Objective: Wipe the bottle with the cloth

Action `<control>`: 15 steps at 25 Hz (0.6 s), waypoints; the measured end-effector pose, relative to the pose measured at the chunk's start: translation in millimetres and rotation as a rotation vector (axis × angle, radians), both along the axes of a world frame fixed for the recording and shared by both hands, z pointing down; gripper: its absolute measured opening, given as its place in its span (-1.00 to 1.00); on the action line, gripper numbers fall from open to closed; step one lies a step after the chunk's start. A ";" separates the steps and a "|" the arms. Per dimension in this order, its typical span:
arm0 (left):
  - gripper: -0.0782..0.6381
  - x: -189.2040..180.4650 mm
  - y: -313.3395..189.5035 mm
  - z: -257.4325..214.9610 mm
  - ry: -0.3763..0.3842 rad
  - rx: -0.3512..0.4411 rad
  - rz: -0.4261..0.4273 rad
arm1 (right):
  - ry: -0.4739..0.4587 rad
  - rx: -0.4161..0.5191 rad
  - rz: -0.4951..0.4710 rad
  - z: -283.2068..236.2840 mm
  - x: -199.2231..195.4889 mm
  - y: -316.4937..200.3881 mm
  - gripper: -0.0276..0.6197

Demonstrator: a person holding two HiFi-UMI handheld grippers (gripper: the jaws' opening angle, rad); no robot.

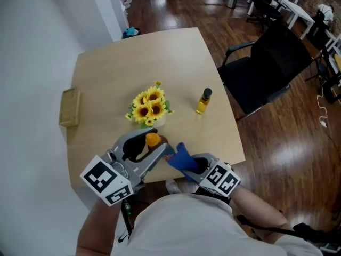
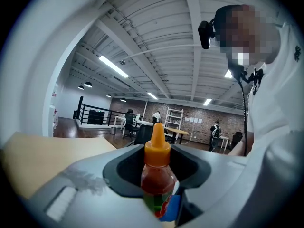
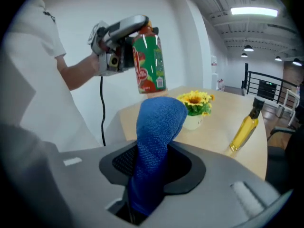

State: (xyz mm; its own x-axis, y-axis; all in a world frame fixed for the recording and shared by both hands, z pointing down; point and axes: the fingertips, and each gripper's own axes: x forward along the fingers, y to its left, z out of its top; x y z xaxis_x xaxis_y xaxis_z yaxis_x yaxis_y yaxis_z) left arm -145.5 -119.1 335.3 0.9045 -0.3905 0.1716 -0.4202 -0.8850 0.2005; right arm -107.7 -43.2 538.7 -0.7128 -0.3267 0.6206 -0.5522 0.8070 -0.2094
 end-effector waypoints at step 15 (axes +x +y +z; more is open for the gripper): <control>-0.33 4.3 -52.9 183.7 -0.235 0.045 -0.090 | -0.050 -0.042 0.417 -21.7 94.9 63.2 -0.47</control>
State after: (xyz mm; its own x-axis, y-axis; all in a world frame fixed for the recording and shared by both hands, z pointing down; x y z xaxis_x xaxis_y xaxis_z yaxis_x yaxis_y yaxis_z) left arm -141.2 -172.0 518.9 0.8030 -0.4798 0.3535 -0.5283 -0.8476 0.0497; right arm -12.8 20.0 516.9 -0.5544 -0.5686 0.6077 -0.8180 0.5068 -0.2721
